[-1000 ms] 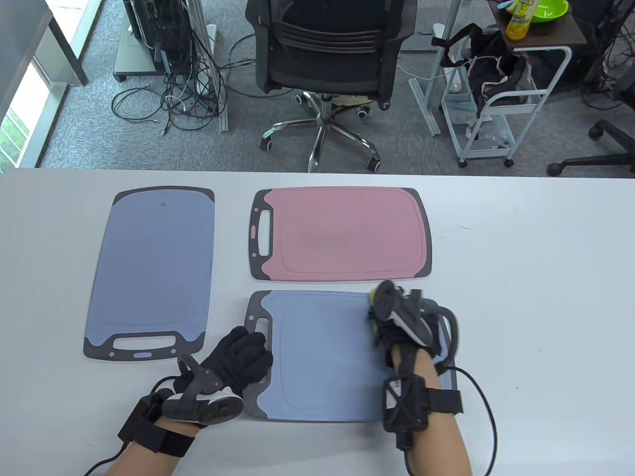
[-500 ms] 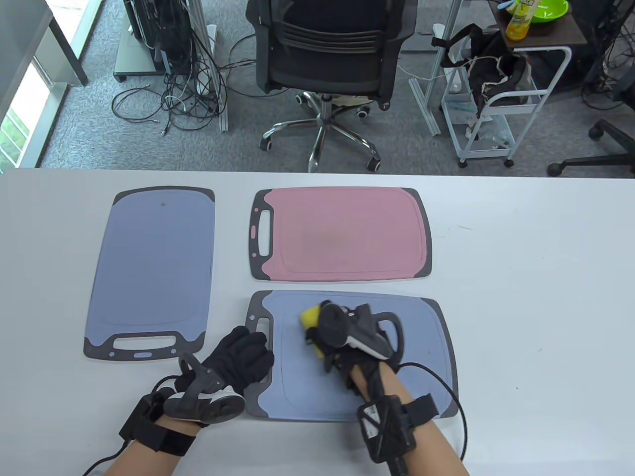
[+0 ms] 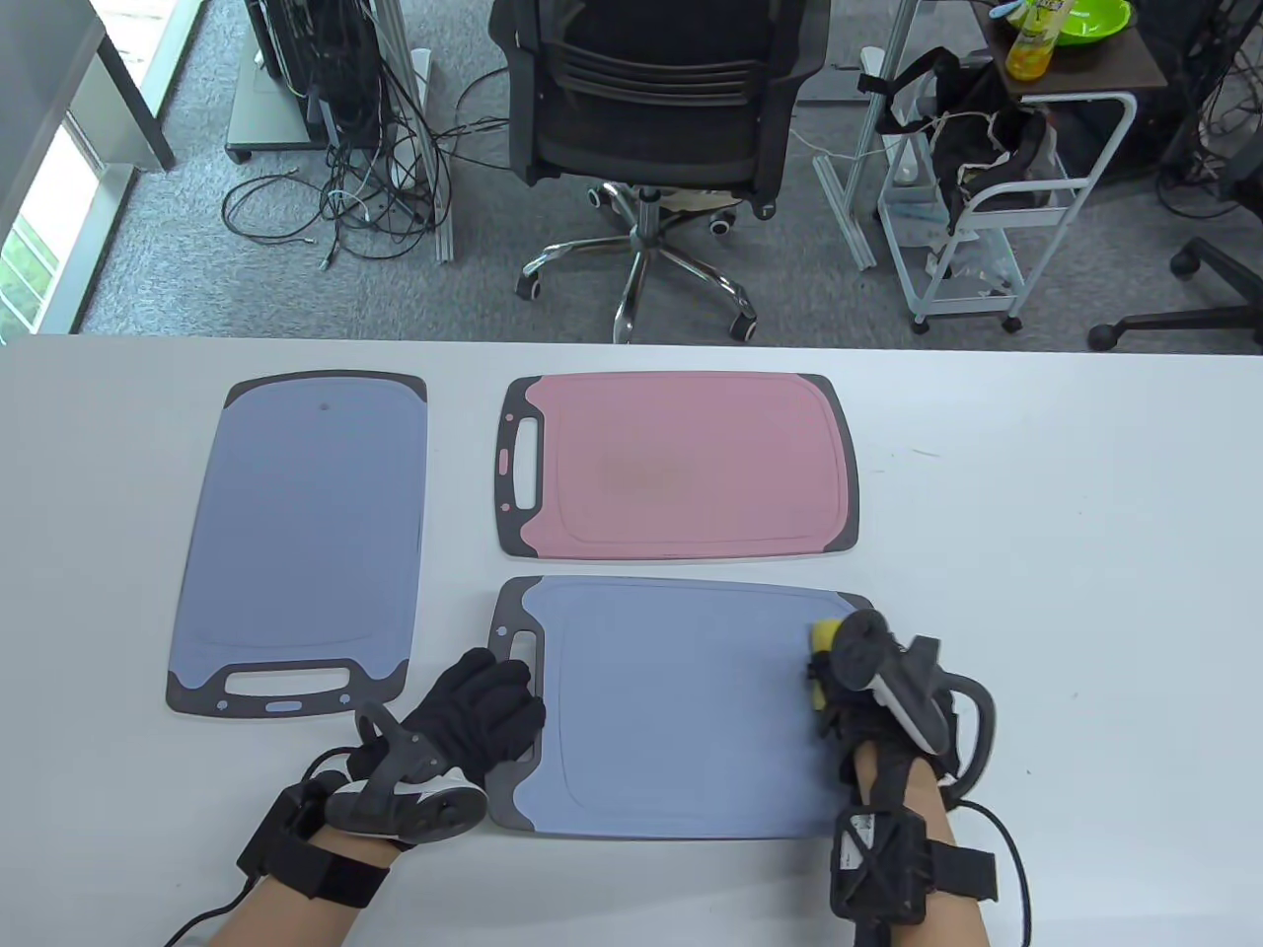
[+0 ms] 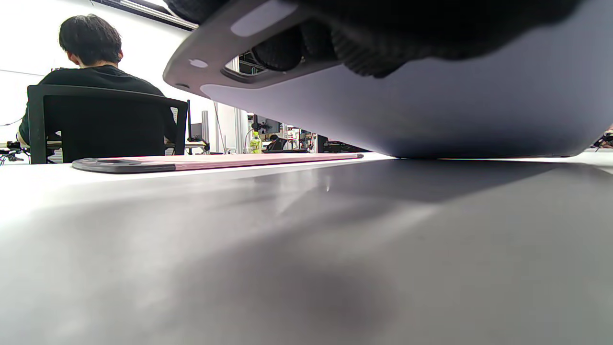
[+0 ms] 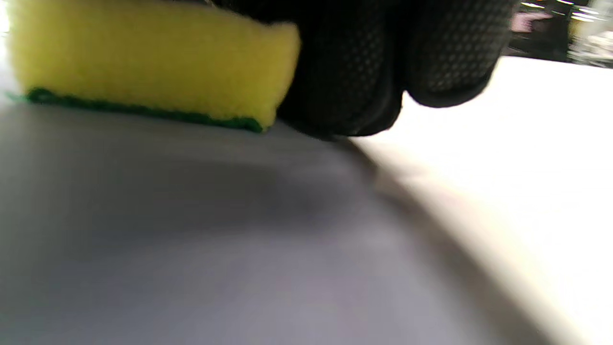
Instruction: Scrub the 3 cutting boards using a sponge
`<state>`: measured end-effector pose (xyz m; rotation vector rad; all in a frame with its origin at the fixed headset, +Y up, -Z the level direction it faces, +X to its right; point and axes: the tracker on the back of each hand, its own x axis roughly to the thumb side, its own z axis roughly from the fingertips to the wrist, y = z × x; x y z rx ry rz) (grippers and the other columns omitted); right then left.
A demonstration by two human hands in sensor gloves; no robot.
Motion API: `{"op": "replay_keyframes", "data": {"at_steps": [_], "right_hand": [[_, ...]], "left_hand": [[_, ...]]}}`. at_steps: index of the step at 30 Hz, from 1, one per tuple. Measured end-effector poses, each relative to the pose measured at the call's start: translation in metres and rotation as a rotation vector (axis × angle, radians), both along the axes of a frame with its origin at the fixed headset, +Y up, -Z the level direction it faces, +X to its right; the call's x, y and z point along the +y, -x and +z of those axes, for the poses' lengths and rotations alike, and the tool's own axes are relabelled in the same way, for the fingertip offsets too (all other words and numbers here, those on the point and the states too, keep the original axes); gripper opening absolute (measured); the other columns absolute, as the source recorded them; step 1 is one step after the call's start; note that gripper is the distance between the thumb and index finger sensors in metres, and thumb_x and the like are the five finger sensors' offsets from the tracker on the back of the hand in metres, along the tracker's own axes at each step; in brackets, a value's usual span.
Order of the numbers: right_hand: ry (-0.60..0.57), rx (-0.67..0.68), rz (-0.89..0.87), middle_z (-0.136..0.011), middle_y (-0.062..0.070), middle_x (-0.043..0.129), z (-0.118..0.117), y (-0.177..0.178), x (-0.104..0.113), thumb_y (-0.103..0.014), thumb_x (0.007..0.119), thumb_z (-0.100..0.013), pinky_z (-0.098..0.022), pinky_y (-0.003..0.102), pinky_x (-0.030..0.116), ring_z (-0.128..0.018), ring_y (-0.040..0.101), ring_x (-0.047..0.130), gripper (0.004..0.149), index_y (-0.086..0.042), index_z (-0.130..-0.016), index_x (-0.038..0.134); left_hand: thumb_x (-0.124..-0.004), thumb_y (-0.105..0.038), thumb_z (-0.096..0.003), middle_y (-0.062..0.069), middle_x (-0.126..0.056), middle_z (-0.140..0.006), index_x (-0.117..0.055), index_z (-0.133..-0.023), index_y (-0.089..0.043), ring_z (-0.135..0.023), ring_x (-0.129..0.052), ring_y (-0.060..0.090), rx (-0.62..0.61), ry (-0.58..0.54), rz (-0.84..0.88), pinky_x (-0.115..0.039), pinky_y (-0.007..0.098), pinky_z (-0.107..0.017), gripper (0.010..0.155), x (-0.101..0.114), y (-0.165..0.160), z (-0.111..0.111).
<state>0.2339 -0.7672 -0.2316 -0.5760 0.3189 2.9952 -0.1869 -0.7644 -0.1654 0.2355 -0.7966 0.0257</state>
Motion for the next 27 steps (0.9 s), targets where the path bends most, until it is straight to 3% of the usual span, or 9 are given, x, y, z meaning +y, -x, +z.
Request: {"op": "replay_keyframes", "data": {"at_steps": [3, 5, 9, 11, 14, 15, 16, 19, 27], "right_hand": [[-0.02, 0.021, 0.024, -0.074, 0.013, 0.086, 0.0, 0.005, 0.001, -0.053, 0.072, -0.048, -0.047, 0.048, 0.078, -0.054, 0.026, 0.091, 0.071, -0.005, -0.101, 0.068], [-0.019, 0.133, 0.064, -0.073, 0.011, 0.087, -0.003, 0.026, 0.005, -0.054, 0.07, -0.049, -0.047, 0.047, 0.079, -0.053, 0.024, 0.092, 0.071, -0.006, -0.101, 0.067], [-0.068, 0.488, -0.046, -0.072, 0.011, 0.086, 0.002, 0.126, 0.021, -0.055, 0.07, -0.048, -0.046, 0.047, 0.079, -0.052, 0.024, 0.092, 0.072, -0.007, -0.101, 0.066], [-0.104, 0.724, -0.066, -0.072, 0.01, 0.086, 0.021, 0.196, 0.032, -0.056, 0.07, -0.049, -0.047, 0.046, 0.079, -0.053, 0.023, 0.092, 0.072, -0.008, -0.102, 0.065], [-0.134, 0.914, -0.058, -0.072, 0.01, 0.087, 0.041, 0.246, 0.042, -0.056, 0.07, -0.048, -0.047, 0.046, 0.08, -0.052, 0.023, 0.093, 0.073, -0.006, -0.101, 0.066], [-0.147, 0.896, -0.005, -0.071, 0.01, 0.088, 0.043, 0.251, 0.043, -0.055, 0.071, -0.048, -0.047, 0.047, 0.08, -0.052, 0.024, 0.093, 0.073, -0.005, -0.1, 0.067], [-0.107, 0.904, 0.07, -0.074, 0.006, 0.086, 0.04, 0.247, 0.044, -0.058, 0.066, -0.049, -0.048, 0.044, 0.081, -0.054, 0.02, 0.093, 0.072, -0.009, -0.102, 0.064], [-0.111, 0.758, -0.068, -0.074, 0.008, 0.086, 0.031, 0.21, 0.036, -0.057, 0.07, -0.048, -0.047, 0.046, 0.08, -0.054, 0.023, 0.092, 0.072, -0.011, -0.103, 0.065], [-0.038, 0.117, -0.043, -0.074, 0.01, 0.085, 0.024, 0.016, 0.002, -0.055, 0.072, -0.048, -0.047, 0.047, 0.078, -0.053, 0.024, 0.091, 0.071, -0.01, -0.102, 0.067]], "left_hand": [[-0.08, -0.038, -0.0619, -0.01, -0.07, -0.099, -0.055, -0.097, -0.033, -0.109, -0.068, 0.02, 0.001, 0.002, 0.004, -0.053, 0.056, -0.082, 0.043, 0.0, 0.0, 0.0], [-0.08, -0.038, -0.0618, -0.01, -0.07, -0.099, -0.055, -0.097, -0.033, -0.109, -0.068, 0.02, 0.001, 0.003, 0.005, -0.053, 0.056, -0.082, 0.043, 0.0, 0.0, 0.0], [-0.081, -0.038, -0.0617, -0.011, -0.07, -0.098, -0.056, -0.097, -0.033, -0.108, -0.069, 0.02, 0.001, 0.004, 0.005, -0.054, 0.055, -0.082, 0.043, 0.0, 0.0, 0.0], [-0.081, -0.038, -0.0618, -0.01, -0.07, -0.098, -0.056, -0.097, -0.033, -0.108, -0.069, 0.021, -0.001, 0.003, 0.005, -0.054, 0.055, -0.082, 0.043, 0.0, 0.0, 0.0], [-0.081, -0.038, -0.0618, -0.01, -0.071, -0.098, -0.056, -0.097, -0.032, -0.108, -0.069, 0.02, -0.003, 0.003, 0.008, -0.054, 0.055, -0.082, 0.043, 0.0, 0.0, 0.0], [-0.081, -0.038, -0.0617, -0.01, -0.071, -0.098, -0.056, -0.096, -0.032, -0.108, -0.069, 0.02, -0.002, 0.001, 0.009, -0.055, 0.055, -0.082, 0.043, 0.0, 0.0, 0.0], [-0.081, -0.038, -0.0617, -0.01, -0.071, -0.098, -0.056, -0.096, -0.032, -0.108, -0.07, 0.021, 0.0, 0.0, 0.01, -0.054, 0.055, -0.082, 0.043, 0.0, 0.0, 0.0], [-0.081, -0.038, -0.0617, -0.01, -0.071, -0.098, -0.056, -0.096, -0.033, -0.108, -0.07, 0.02, -0.002, -0.006, 0.007, -0.055, 0.055, -0.082, 0.043, 0.0, 0.0, 0.001], [-0.08, -0.038, -0.062, -0.01, -0.07, -0.099, -0.056, -0.097, -0.033, -0.109, -0.068, 0.02, -0.001, 0.005, 0.008, -0.053, 0.055, -0.082, 0.043, -0.001, 0.0, 0.0]]}}
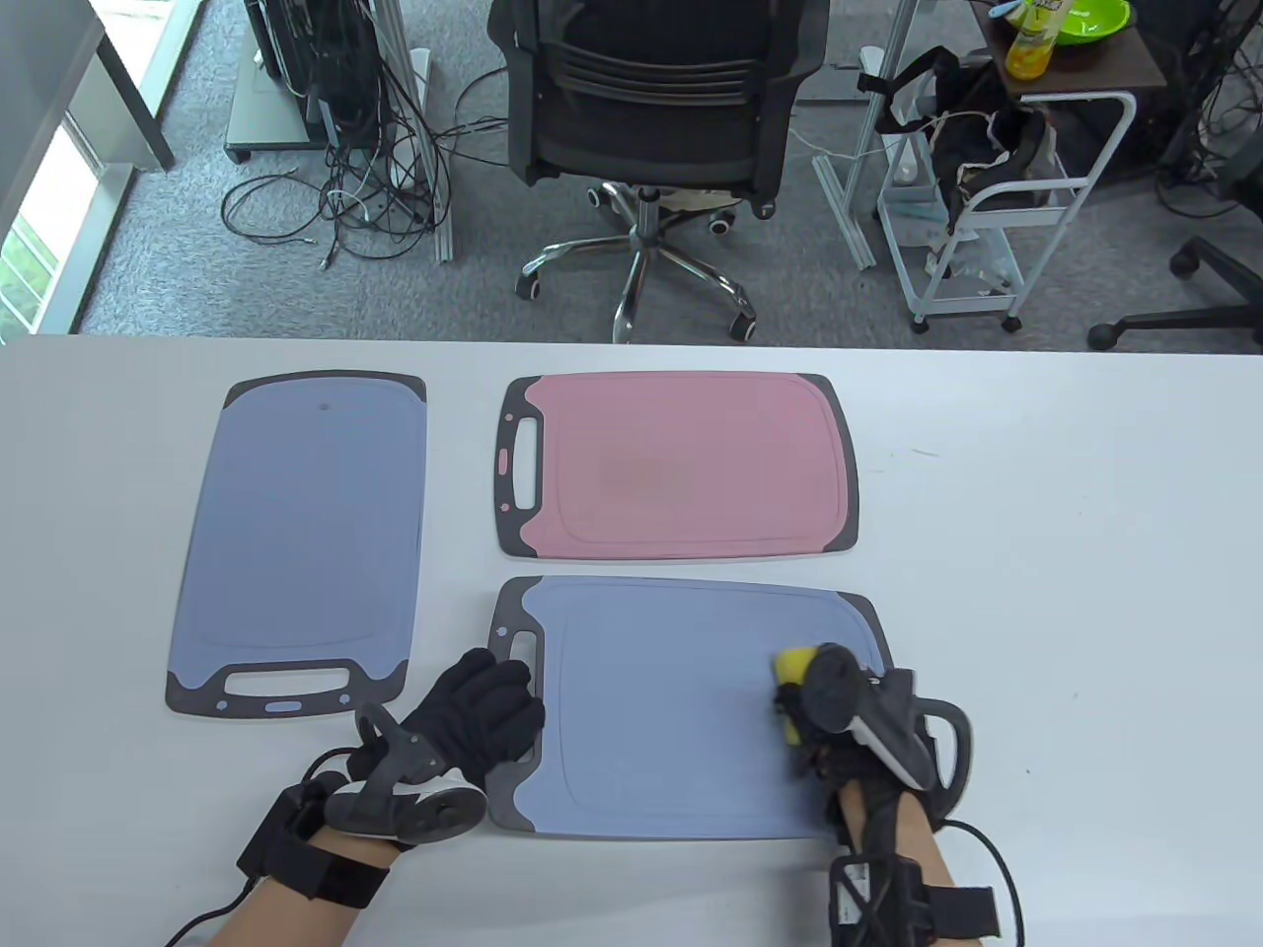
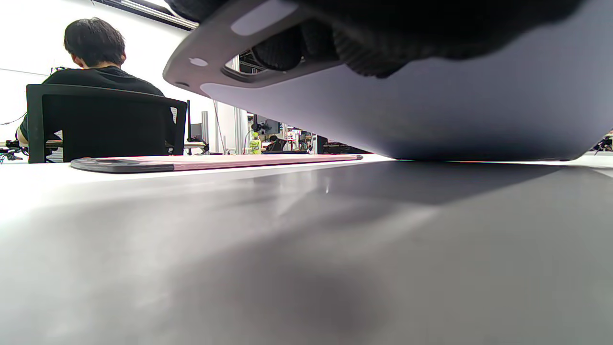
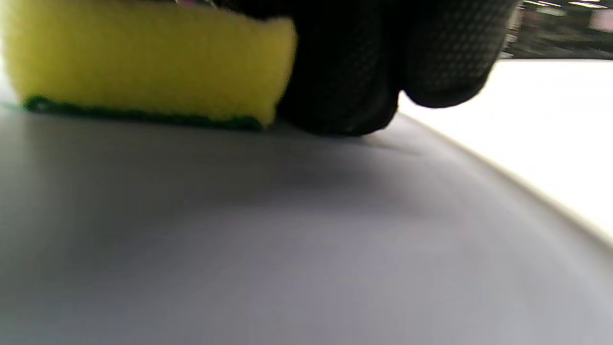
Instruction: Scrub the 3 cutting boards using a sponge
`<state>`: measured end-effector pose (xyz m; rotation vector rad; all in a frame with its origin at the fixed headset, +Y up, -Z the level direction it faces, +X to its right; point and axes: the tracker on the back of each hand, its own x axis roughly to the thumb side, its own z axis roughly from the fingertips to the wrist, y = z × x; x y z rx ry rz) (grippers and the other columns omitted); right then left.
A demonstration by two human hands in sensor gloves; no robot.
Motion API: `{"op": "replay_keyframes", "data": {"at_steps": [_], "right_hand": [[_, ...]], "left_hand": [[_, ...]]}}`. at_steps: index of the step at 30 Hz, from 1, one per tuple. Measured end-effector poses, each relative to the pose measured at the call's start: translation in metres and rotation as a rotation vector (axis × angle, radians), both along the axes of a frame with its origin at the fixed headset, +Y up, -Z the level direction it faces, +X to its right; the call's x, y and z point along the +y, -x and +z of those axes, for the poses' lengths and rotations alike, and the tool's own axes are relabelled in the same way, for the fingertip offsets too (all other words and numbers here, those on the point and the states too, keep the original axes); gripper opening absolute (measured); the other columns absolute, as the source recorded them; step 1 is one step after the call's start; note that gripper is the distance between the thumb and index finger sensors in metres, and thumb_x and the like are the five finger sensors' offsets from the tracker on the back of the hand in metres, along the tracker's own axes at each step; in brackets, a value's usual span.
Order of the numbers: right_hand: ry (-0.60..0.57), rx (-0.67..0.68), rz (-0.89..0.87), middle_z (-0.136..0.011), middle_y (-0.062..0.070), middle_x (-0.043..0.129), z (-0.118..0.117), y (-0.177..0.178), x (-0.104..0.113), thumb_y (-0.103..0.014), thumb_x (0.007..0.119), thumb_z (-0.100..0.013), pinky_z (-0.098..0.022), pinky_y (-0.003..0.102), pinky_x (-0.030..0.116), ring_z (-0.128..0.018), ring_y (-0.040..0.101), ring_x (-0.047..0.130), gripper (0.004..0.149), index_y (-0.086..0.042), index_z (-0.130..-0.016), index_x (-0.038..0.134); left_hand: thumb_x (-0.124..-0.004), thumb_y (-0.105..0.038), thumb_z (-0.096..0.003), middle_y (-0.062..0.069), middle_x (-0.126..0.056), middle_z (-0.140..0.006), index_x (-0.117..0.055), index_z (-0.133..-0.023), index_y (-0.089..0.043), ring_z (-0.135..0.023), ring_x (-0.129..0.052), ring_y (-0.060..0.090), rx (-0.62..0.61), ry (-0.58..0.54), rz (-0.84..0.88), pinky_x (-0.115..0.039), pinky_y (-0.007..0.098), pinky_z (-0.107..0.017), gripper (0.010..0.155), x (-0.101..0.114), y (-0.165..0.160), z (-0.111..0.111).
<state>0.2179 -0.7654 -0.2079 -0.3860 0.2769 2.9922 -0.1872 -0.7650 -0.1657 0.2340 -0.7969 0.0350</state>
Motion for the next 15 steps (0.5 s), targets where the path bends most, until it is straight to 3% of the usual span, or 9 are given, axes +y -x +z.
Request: {"op": "replay_keyframes", "data": {"at_steps": [2, 6, 8, 10, 13, 15], "right_hand": [[0.017, -0.108, 0.021, -0.074, 0.009, 0.085, 0.005, -0.028, -0.005, -0.055, 0.071, -0.048, -0.047, 0.047, 0.078, -0.053, 0.024, 0.091, 0.071, -0.009, -0.102, 0.067], [0.003, -0.053, 0.052, -0.072, 0.012, 0.087, 0.0, -0.01, 0.0, -0.053, 0.071, -0.048, -0.046, 0.047, 0.079, -0.052, 0.025, 0.092, 0.071, -0.005, -0.1, 0.068], [-0.018, 0.117, 0.017, -0.072, 0.011, 0.086, -0.003, 0.028, 0.006, -0.054, 0.071, -0.048, -0.046, 0.047, 0.079, -0.052, 0.024, 0.092, 0.071, -0.006, -0.1, 0.067], [-0.06, 0.332, -0.018, -0.072, 0.011, 0.086, 0.002, 0.09, 0.015, -0.055, 0.071, -0.048, -0.046, 0.047, 0.079, -0.052, 0.024, 0.092, 0.071, -0.007, -0.101, 0.067], [-0.132, 0.632, 0.018, -0.073, 0.009, 0.085, 0.026, 0.178, 0.028, -0.057, 0.069, -0.049, -0.047, 0.045, 0.08, -0.053, 0.021, 0.092, 0.071, -0.01, -0.102, 0.065], [-0.163, 0.734, -0.013, -0.073, 0.008, 0.086, 0.04, 0.209, 0.033, -0.058, 0.069, -0.048, -0.047, 0.044, 0.08, -0.053, 0.021, 0.092, 0.072, -0.011, -0.102, 0.066]], "left_hand": [[-0.08, -0.038, -0.0622, -0.01, -0.07, -0.099, -0.055, -0.097, -0.033, -0.109, -0.067, 0.02, 0.0, -0.001, 0.001, -0.052, 0.055, -0.082, 0.043, 0.0, 0.0, 0.0], [-0.08, -0.038, -0.0618, -0.01, -0.07, -0.099, -0.055, -0.097, -0.033, -0.109, -0.068, 0.02, 0.002, -0.002, 0.006, -0.053, 0.056, -0.082, 0.043, 0.0, 0.0, 0.0], [-0.08, -0.038, -0.0619, -0.01, -0.07, -0.099, -0.056, -0.097, -0.033, -0.109, -0.068, 0.02, 0.001, -0.003, 0.006, -0.053, 0.056, -0.082, 0.043, 0.0, 0.0, 0.0], [-0.08, -0.038, -0.0618, -0.01, -0.07, -0.098, -0.056, -0.097, -0.033, -0.108, -0.068, 0.02, 0.001, -0.005, 0.005, -0.053, 0.055, -0.082, 0.043, 0.0, 0.0, 0.0], [-0.081, -0.038, -0.0616, -0.01, -0.071, -0.098, -0.056, -0.096, -0.033, -0.108, -0.069, 0.02, 0.001, -0.006, 0.004, -0.054, 0.055, -0.082, 0.043, -0.001, 0.0, 0.0], [-0.081, -0.038, -0.0616, -0.01, -0.071, -0.098, -0.057, -0.096, -0.033, -0.108, -0.069, 0.02, -0.001, -0.01, 0.005, -0.054, 0.055, -0.082, 0.043, 0.0, 0.0, 0.0]]}}
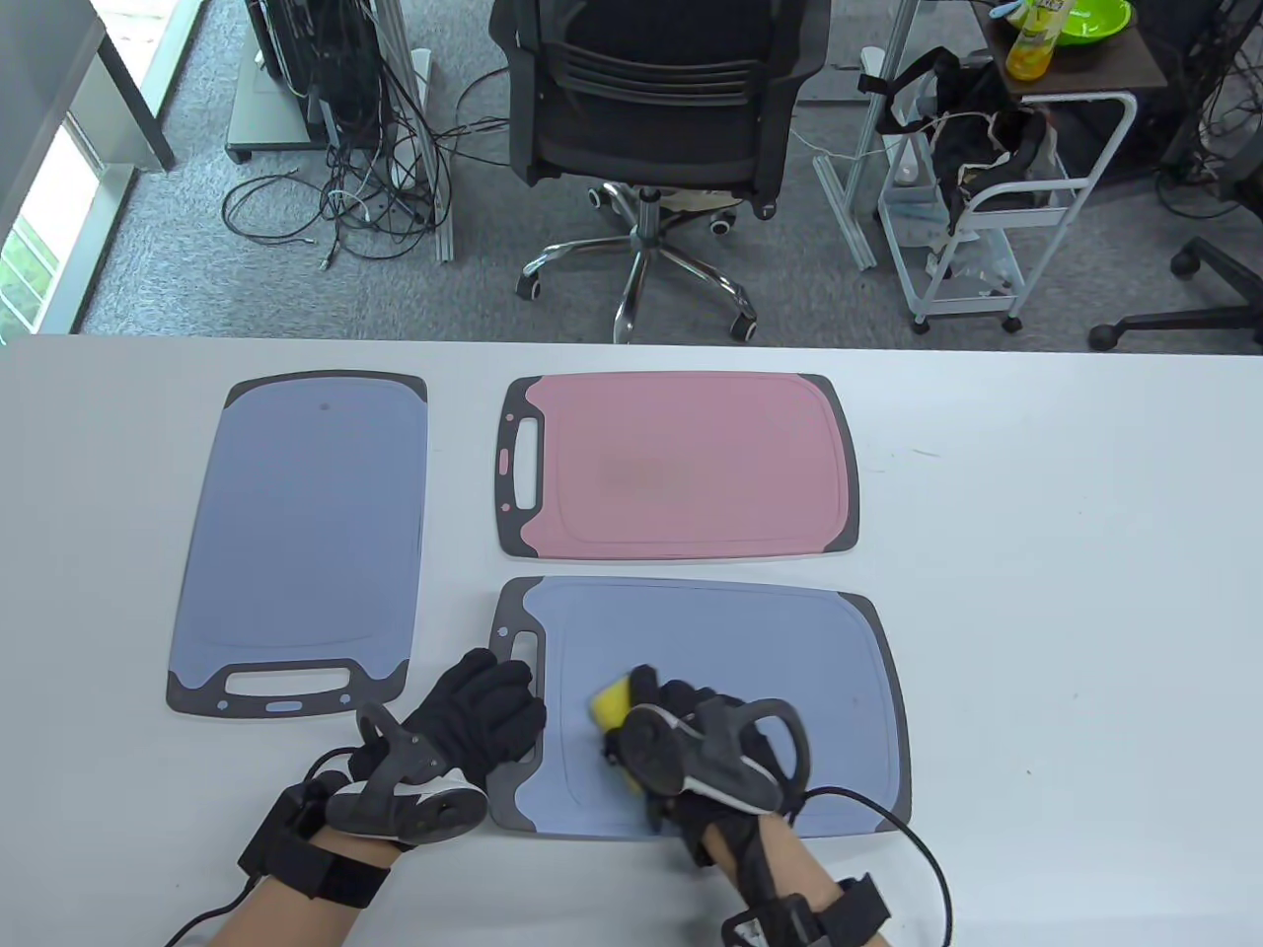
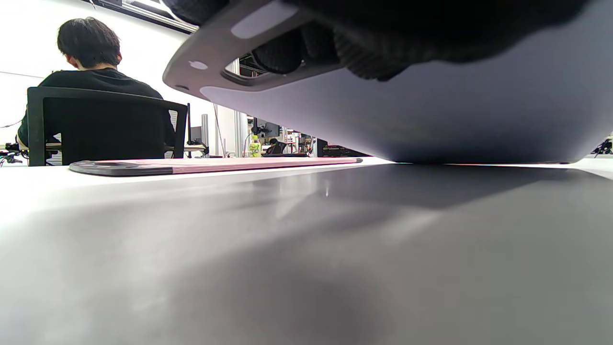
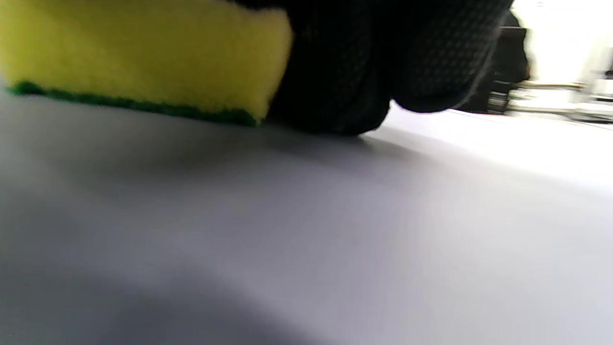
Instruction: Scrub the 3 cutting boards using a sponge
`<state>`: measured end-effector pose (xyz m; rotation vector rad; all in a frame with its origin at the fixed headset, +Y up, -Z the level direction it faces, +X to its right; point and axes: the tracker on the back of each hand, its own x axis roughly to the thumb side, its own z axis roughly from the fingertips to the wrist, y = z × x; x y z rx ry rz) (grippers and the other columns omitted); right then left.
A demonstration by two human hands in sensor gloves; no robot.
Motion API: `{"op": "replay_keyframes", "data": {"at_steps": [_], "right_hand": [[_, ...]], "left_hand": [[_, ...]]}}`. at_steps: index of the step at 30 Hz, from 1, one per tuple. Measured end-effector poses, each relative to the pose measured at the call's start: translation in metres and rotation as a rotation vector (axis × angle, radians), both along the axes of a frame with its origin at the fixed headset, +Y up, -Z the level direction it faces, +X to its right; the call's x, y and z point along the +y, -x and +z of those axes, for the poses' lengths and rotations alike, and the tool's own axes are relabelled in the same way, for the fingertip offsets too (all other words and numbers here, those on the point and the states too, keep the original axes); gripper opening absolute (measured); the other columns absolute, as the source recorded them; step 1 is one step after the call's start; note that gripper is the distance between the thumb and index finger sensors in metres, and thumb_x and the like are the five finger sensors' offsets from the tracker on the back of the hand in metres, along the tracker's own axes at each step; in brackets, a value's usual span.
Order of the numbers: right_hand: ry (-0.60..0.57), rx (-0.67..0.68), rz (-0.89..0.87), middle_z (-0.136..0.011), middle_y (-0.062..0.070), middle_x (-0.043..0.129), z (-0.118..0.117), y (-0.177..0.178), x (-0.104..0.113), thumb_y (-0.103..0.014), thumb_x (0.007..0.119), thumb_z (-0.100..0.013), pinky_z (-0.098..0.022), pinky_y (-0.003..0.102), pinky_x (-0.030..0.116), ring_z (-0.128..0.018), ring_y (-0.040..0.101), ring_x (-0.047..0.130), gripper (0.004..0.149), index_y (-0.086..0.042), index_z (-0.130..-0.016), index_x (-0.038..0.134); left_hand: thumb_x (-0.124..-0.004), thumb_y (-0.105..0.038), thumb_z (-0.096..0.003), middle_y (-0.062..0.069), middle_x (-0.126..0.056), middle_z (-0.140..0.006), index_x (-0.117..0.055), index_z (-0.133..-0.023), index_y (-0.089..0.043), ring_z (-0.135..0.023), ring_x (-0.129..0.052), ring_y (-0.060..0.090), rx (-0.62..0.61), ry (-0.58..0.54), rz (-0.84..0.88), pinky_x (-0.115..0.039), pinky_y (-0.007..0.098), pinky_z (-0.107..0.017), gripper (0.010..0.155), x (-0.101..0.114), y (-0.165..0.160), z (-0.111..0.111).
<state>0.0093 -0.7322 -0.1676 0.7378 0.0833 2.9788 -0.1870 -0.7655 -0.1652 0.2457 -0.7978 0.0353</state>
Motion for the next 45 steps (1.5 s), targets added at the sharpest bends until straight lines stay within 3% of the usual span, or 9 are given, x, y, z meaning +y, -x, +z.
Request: {"op": "replay_keyframes", "data": {"at_steps": [4, 13, 16, 20, 28, 31, 34, 42, 45], "right_hand": [[0.023, -0.006, 0.02, -0.074, 0.006, 0.085, 0.001, -0.001, 0.001, -0.058, 0.068, -0.048, -0.047, 0.044, 0.08, -0.054, 0.02, 0.092, 0.071, -0.013, -0.103, 0.064], [0.13, -0.741, 0.041, -0.074, 0.009, 0.085, -0.009, -0.213, -0.037, -0.055, 0.07, -0.048, -0.047, 0.047, 0.079, -0.053, 0.024, 0.091, 0.071, -0.009, -0.102, 0.065], [0.17, -0.822, 0.017, -0.074, 0.011, 0.086, -0.005, -0.236, -0.039, -0.054, 0.072, -0.048, -0.046, 0.048, 0.078, -0.052, 0.025, 0.092, 0.071, -0.007, -0.102, 0.066], [0.108, -0.61, 0.073, -0.073, 0.011, 0.086, -0.011, -0.183, -0.031, -0.054, 0.07, -0.049, -0.046, 0.046, 0.079, -0.052, 0.024, 0.092, 0.072, -0.006, -0.101, 0.065], [0.008, 0.041, 0.01, -0.074, 0.009, 0.085, 0.013, 0.009, 0.0, -0.057, 0.069, -0.048, -0.047, 0.045, 0.079, -0.053, 0.022, 0.091, 0.072, -0.01, -0.103, 0.064], [-0.046, 0.038, 0.082, -0.074, 0.006, 0.085, 0.017, 0.015, 0.001, -0.058, 0.066, -0.049, -0.048, 0.044, 0.08, -0.054, 0.02, 0.092, 0.072, -0.012, -0.103, 0.064], [0.017, -0.087, -0.012, -0.074, 0.007, 0.085, 0.01, -0.019, -0.006, -0.057, 0.069, -0.048, -0.047, 0.045, 0.079, -0.053, 0.021, 0.091, 0.071, -0.012, -0.103, 0.065], [0.129, -0.751, 0.037, -0.074, 0.01, 0.085, 0.003, -0.211, -0.038, -0.055, 0.07, -0.049, -0.047, 0.047, 0.078, -0.053, 0.025, 0.091, 0.071, -0.009, -0.103, 0.065], [0.154, -0.825, 0.063, -0.073, 0.011, 0.086, 0.004, -0.228, -0.04, -0.054, 0.07, -0.05, -0.046, 0.047, 0.079, -0.052, 0.024, 0.092, 0.071, -0.007, -0.102, 0.065]], "left_hand": [[-0.081, -0.038, -0.0616, -0.01, -0.071, -0.098, -0.057, -0.096, -0.033, -0.108, -0.069, 0.02, -0.001, -0.002, 0.002, -0.054, 0.055, -0.082, 0.043, 0.0, 0.0, 0.0], [-0.081, -0.038, -0.0617, -0.01, -0.07, -0.098, -0.056, -0.097, -0.033, -0.108, -0.068, 0.02, 0.001, 0.001, 0.003, -0.053, 0.055, -0.082, 0.043, 0.0, 0.0, 0.0], [-0.08, -0.038, -0.062, -0.01, -0.07, -0.098, -0.056, -0.097, -0.033, -0.109, -0.068, 0.02, 0.0, 0.002, 0.008, -0.053, 0.055, -0.082, 0.043, 0.0, 0.0, 0.0], [-0.08, -0.038, -0.0616, -0.01, -0.07, -0.098, -0.056, -0.097, -0.033, -0.108, -0.068, 0.02, 0.001, 0.001, 0.007, -0.053, 0.055, -0.082, 0.043, 0.0, 0.0, 0.0], [-0.081, -0.039, -0.0613, -0.01, -0.071, -0.098, -0.057, -0.096, -0.033, -0.108, -0.069, 0.02, 0.001, -0.002, 0.005, -0.054, 0.055, -0.082, 0.043, 0.0, 0.0, 0.001], [-0.081, -0.038, -0.0613, -0.01, -0.071, -0.098, -0.057, -0.096, -0.033, -0.108, -0.069, 0.02, 0.002, -0.001, 0.004, -0.054, 0.055, -0.082, 0.043, 0.0, 0.0, 0.0], [-0.081, -0.039, -0.0612, -0.01, -0.071, -0.098, -0.057, -0.096, -0.033, -0.108, -0.069, 0.02, 0.0, -0.002, 0.005, -0.054, 0.055, -0.082, 0.043, 0.0, 0.0, 0.0], [-0.08, -0.039, -0.0615, -0.01, -0.07, -0.098, -0.056, -0.097, -0.033, -0.108, -0.068, 0.02, 0.0, 0.002, 0.006, -0.053, 0.055, -0.082, 0.043, 0.0, 0.0, 0.0], [-0.08, -0.039, -0.0618, -0.01, -0.07, -0.098, -0.056, -0.097, -0.033, -0.109, -0.068, 0.02, 0.0, 0.003, 0.006, -0.053, 0.055, -0.082, 0.043, 0.0, 0.0, 0.0]]}}
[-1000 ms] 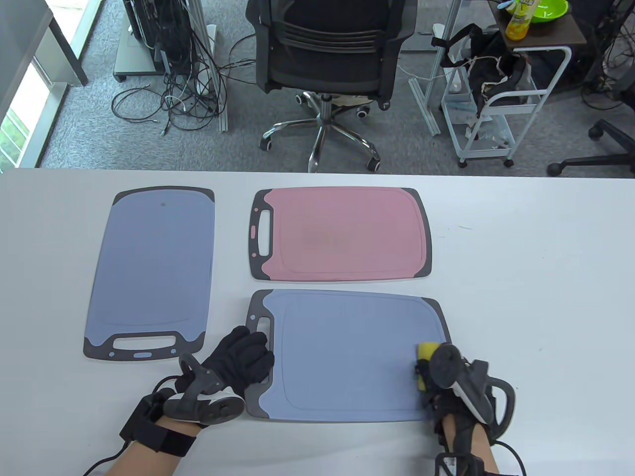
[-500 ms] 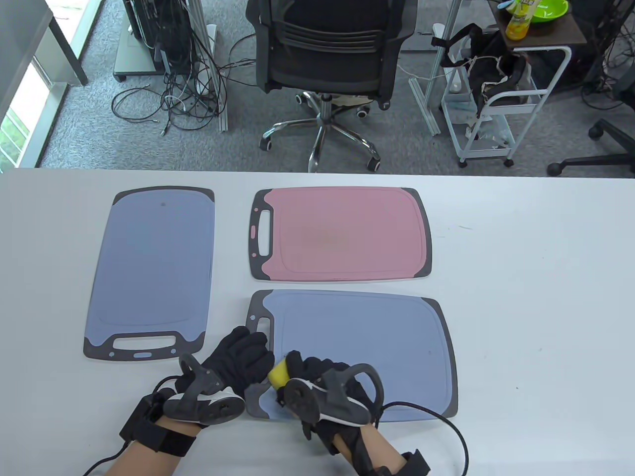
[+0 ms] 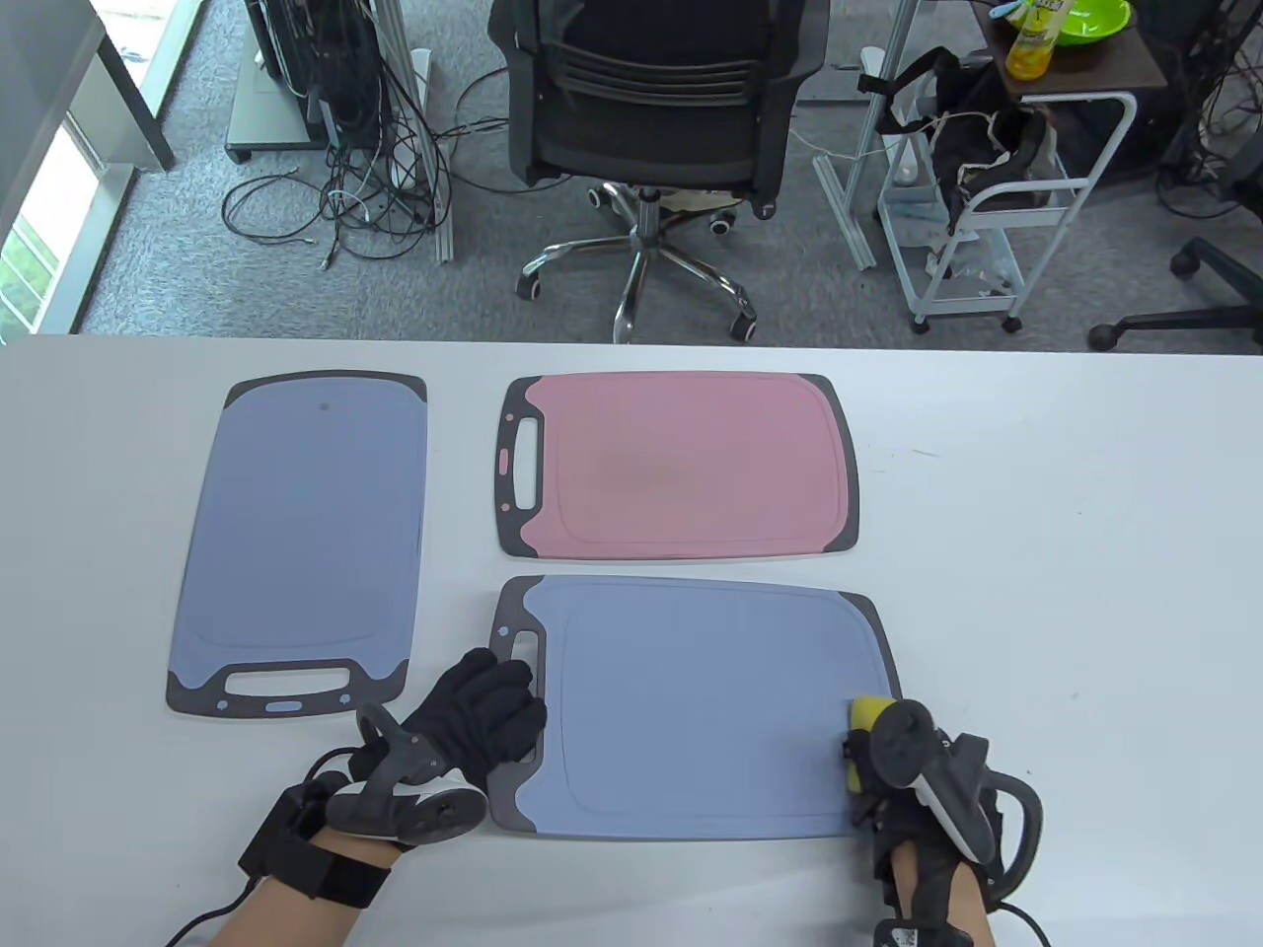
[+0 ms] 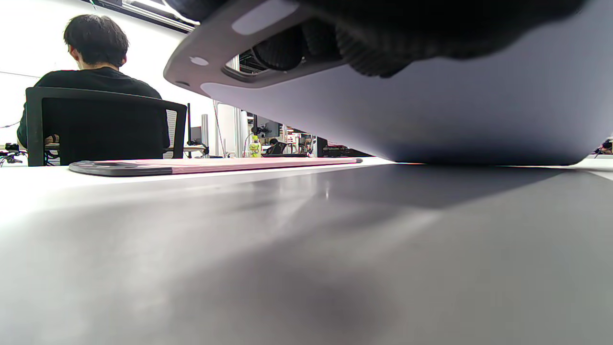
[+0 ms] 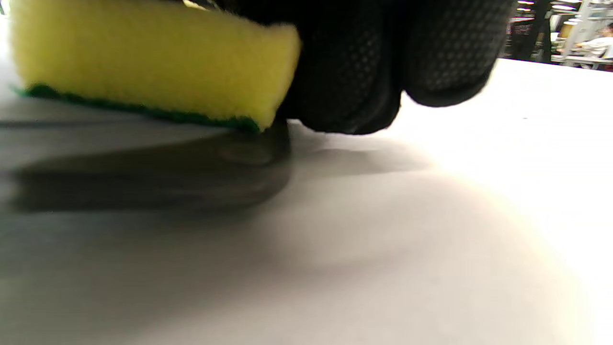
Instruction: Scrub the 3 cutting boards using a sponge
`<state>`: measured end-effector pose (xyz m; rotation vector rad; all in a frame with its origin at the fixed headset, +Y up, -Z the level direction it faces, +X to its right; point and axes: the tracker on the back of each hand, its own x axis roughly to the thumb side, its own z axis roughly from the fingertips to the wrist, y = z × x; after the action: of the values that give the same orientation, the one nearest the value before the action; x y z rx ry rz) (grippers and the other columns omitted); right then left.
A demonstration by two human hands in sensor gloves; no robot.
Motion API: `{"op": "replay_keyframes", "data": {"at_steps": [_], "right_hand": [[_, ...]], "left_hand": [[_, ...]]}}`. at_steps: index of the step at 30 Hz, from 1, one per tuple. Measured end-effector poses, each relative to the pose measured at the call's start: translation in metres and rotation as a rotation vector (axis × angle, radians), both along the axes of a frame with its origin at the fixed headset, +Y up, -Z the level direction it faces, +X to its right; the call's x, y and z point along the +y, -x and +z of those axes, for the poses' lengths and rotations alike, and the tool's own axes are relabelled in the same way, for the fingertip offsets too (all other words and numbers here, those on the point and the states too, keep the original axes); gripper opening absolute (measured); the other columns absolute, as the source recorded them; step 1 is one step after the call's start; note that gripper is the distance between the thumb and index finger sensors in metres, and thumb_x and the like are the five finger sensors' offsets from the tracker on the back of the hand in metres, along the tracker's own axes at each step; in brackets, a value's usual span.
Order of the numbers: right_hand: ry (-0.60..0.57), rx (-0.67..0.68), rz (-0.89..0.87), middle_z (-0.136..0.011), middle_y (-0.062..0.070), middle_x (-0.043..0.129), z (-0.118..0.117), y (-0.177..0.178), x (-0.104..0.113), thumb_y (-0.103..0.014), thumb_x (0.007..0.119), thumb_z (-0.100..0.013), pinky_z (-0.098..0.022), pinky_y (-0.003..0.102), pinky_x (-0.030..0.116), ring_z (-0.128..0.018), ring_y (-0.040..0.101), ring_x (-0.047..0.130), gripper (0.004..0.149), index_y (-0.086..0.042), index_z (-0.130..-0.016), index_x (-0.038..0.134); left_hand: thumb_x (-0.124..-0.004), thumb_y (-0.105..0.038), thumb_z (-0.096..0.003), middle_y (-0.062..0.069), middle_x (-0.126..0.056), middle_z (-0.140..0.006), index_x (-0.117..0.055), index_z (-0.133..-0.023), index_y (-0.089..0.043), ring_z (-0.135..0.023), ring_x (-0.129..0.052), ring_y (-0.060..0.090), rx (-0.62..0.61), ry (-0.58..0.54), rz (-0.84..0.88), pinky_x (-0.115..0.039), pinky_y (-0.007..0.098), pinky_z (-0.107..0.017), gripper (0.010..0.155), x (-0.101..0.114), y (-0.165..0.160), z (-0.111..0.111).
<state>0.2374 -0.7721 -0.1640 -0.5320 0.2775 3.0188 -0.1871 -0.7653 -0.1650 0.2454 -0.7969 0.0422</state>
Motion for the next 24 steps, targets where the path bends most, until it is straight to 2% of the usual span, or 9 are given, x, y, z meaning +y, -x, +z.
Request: {"op": "replay_keyframes", "data": {"at_steps": [2, 4, 7, 10, 12, 13, 16, 18, 24], "right_hand": [[0.0, 0.065, 0.053, -0.073, 0.012, 0.087, -0.005, 0.022, 0.005, -0.053, 0.07, -0.049, -0.046, 0.047, 0.079, -0.052, 0.025, 0.092, 0.071, -0.004, -0.101, 0.066], [-0.023, 0.265, 0.002, -0.073, 0.011, 0.085, -0.009, 0.063, 0.012, -0.054, 0.069, -0.049, -0.046, 0.046, 0.079, -0.052, 0.024, 0.092, 0.072, -0.006, -0.101, 0.065], [-0.077, 0.58, -0.131, -0.072, 0.011, 0.086, -0.002, 0.16, 0.027, -0.056, 0.071, -0.048, -0.046, 0.046, 0.079, -0.052, 0.023, 0.092, 0.072, -0.007, -0.102, 0.065], [-0.123, 0.846, -0.058, -0.072, 0.009, 0.085, 0.015, 0.236, 0.04, -0.057, 0.069, -0.048, -0.047, 0.045, 0.08, -0.052, 0.021, 0.092, 0.072, -0.009, -0.102, 0.064], [-0.152, 0.924, -0.008, -0.072, 0.007, 0.086, 0.021, 0.261, 0.046, -0.058, 0.068, -0.049, -0.047, 0.044, 0.081, -0.052, 0.02, 0.093, 0.073, -0.008, -0.102, 0.066], [-0.155, 0.905, 0.014, -0.071, 0.008, 0.087, 0.021, 0.263, 0.046, -0.057, 0.069, -0.048, -0.046, 0.045, 0.081, -0.051, 0.021, 0.093, 0.073, -0.006, -0.1, 0.067], [-0.111, 0.83, -0.044, -0.073, 0.007, 0.086, 0.015, 0.237, 0.043, -0.058, 0.069, -0.048, -0.047, 0.045, 0.08, -0.053, 0.021, 0.093, 0.071, -0.012, -0.103, 0.065], [-0.091, 0.708, -0.007, -0.073, 0.007, 0.086, 0.01, 0.199, 0.035, -0.058, 0.069, -0.048, -0.047, 0.045, 0.08, -0.053, 0.022, 0.093, 0.071, -0.012, -0.103, 0.065], [-0.045, 0.153, 0.002, -0.072, 0.009, 0.086, 0.011, 0.025, 0.002, -0.056, 0.07, -0.048, -0.046, 0.046, 0.079, -0.051, 0.023, 0.093, 0.071, -0.009, -0.102, 0.066]], "left_hand": [[-0.08, -0.039, -0.0619, -0.01, -0.07, -0.098, -0.056, -0.097, -0.033, -0.109, -0.068, 0.02, 0.001, -0.001, 0.002, -0.053, 0.055, -0.082, 0.043, 0.0, 0.0, 0.0], [-0.08, -0.039, -0.0619, -0.01, -0.07, -0.098, -0.056, -0.097, -0.033, -0.108, -0.068, 0.02, 0.0, -0.002, 0.002, -0.053, 0.055, -0.082, 0.043, 0.0, 0.0, 0.0], [-0.08, -0.039, -0.0616, -0.01, -0.071, -0.098, -0.056, -0.097, -0.033, -0.108, -0.069, 0.02, 0.0, -0.004, 0.001, -0.053, 0.055, -0.082, 0.043, 0.0, 0.0, 0.0], [-0.081, -0.039, -0.0616, -0.01, -0.071, -0.098, -0.057, -0.097, -0.033, -0.108, -0.069, 0.02, -0.001, -0.004, 0.0, -0.054, 0.055, -0.082, 0.043, 0.0, 0.0, 0.0], [-0.081, -0.039, -0.0613, -0.01, -0.071, -0.098, -0.058, -0.096, -0.032, -0.108, -0.069, 0.02, 0.0, -0.006, 0.001, -0.054, 0.055, -0.082, 0.042, 0.0, 0.0, 0.0], [-0.081, -0.039, -0.0613, -0.01, -0.071, -0.098, -0.058, -0.096, -0.032, -0.108, -0.069, 0.02, 0.004, -0.006, 0.002, -0.054, 0.055, -0.082, 0.042, 0.0, 0.0, 0.0], [-0.081, -0.039, -0.0613, -0.01, -0.071, -0.098, -0.057, -0.096, -0.033, -0.108, -0.069, 0.02, 0.002, -0.007, 0.003, -0.054, 0.055, -0.082, 0.043, 0.0, 0.0, 0.001], [-0.081, -0.039, -0.0613, -0.01, -0.071, -0.098, -0.057, -0.096, -0.033, -0.108, -0.069, 0.02, 0.003, -0.004, 0.001, -0.054, 0.055, -0.082, 0.043, 0.0, 0.0, 0.0], [-0.08, -0.039, -0.0617, -0.01, -0.07, -0.098, -0.056, -0.097, -0.033, -0.109, -0.068, 0.02, 0.006, 0.003, -0.006, -0.053, 0.055, -0.082, 0.043, 0.0, -0.001, 0.0]]}}
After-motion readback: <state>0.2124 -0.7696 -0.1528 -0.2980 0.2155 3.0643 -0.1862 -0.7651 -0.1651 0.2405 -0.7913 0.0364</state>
